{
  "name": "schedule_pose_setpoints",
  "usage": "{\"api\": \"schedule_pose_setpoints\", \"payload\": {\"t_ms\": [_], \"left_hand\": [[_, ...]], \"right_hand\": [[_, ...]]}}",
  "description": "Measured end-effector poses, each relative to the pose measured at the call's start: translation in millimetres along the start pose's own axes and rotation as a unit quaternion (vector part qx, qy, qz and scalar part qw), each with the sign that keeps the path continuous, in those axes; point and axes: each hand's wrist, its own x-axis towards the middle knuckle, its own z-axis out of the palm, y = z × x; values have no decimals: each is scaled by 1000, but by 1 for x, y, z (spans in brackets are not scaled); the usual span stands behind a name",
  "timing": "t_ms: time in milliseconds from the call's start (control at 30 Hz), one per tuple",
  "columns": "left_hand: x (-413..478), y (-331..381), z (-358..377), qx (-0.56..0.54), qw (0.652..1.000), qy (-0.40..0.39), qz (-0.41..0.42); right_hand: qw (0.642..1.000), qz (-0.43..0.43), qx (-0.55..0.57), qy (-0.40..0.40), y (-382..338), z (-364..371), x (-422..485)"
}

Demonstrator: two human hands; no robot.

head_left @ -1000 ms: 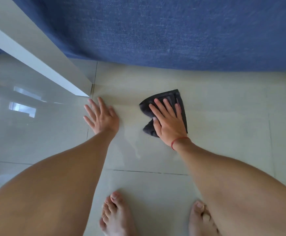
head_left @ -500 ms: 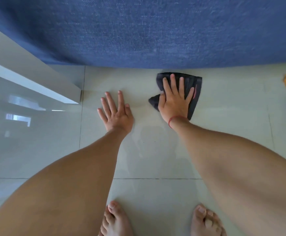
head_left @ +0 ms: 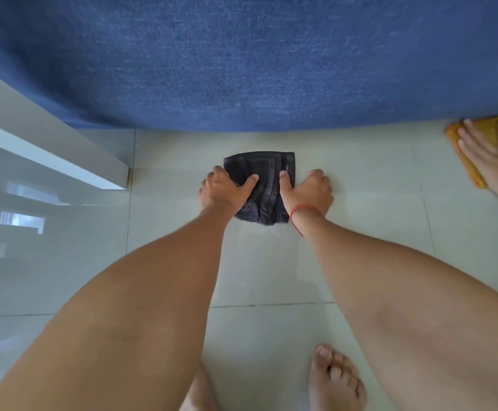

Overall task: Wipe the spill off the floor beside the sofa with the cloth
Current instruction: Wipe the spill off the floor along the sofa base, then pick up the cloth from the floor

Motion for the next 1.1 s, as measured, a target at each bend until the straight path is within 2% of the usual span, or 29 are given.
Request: {"api": "schedule_pose_setpoints", "payload": {"t_ms": [133, 267, 400, 533, 667, 800, 967, 1033, 1100], "left_hand": [[3, 13, 3, 47, 997, -37, -46], [4, 24, 5, 71, 995, -57, -51], [5, 25, 2, 53, 996, -64, -44], [2, 24, 4, 43, 996, -65, -36], [3, 28, -1, 25, 993, -97, -55], [-6, 26, -5, 28, 983, -160, -86], [-51, 6, -9, 88, 962, -247, -81], [-77, -1, -13, 49, 957, -270, -99], [-97, 2, -27, -10, 959, -258, -119]], "right_hand": [[996, -18, 1, -92, -6, -4, 10], [985, -67, -37, -156, -15, -6, 10], [985, -58, 6, -165, -30, -3, 3], [986, 26, 77, -148, -28, 0, 8], [984, 60, 97, -136, -30, 6, 6], [982, 77, 83, -153, -27, 7, -2], [967, 115, 37, -223, 0, -6, -45], [964, 112, 27, -238, 9, -18, -63], [965, 99, 34, -240, 9, -38, -72]]}}
